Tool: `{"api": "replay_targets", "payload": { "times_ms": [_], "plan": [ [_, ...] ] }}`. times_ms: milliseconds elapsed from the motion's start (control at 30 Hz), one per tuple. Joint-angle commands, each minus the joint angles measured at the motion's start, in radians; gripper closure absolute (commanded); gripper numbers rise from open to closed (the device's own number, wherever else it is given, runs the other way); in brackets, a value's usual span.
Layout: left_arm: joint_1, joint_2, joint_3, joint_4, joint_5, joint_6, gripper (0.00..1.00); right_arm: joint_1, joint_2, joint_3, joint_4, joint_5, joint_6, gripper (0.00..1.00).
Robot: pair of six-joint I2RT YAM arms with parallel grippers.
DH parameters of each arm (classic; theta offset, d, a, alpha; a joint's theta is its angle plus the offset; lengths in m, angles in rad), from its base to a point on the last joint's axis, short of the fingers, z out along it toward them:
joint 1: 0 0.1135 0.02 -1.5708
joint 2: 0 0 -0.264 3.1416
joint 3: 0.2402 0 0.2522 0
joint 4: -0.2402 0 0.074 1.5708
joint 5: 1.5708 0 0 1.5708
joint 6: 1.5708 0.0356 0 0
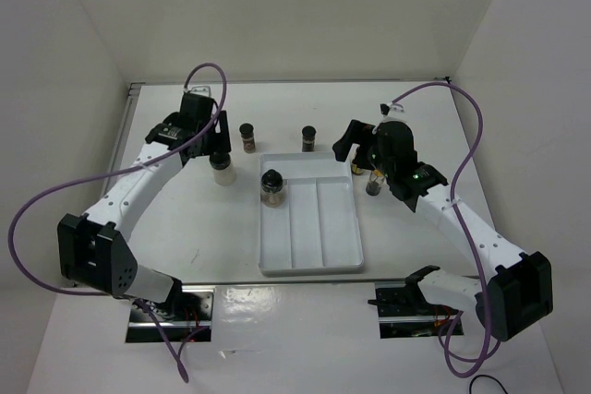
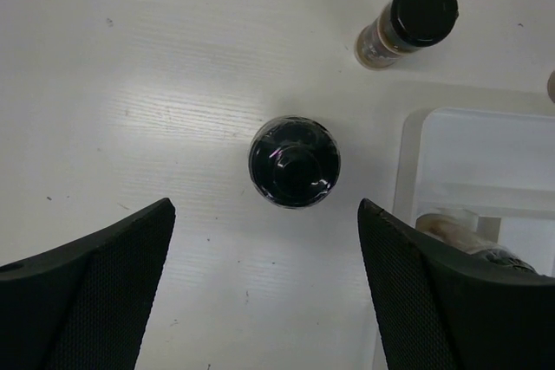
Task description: Organize the condiment bottles
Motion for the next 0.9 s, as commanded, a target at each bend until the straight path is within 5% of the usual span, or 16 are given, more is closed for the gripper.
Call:
{"api": "replay_targets", "payload": {
  "times_ms": [0,867],
  "plan": [
    [0.009,0.030,0.003,0.066,0.061,0.025,0.09,-0.007,-0.008,0.006,0.027,-0.001,0.003,0.02],
    [0.037,0.141,-0.015,0.126,0.092,0.053,0.36,-0.007,0.021,0.006,0.027,0.008,0.003,0.02]
  ]
}}
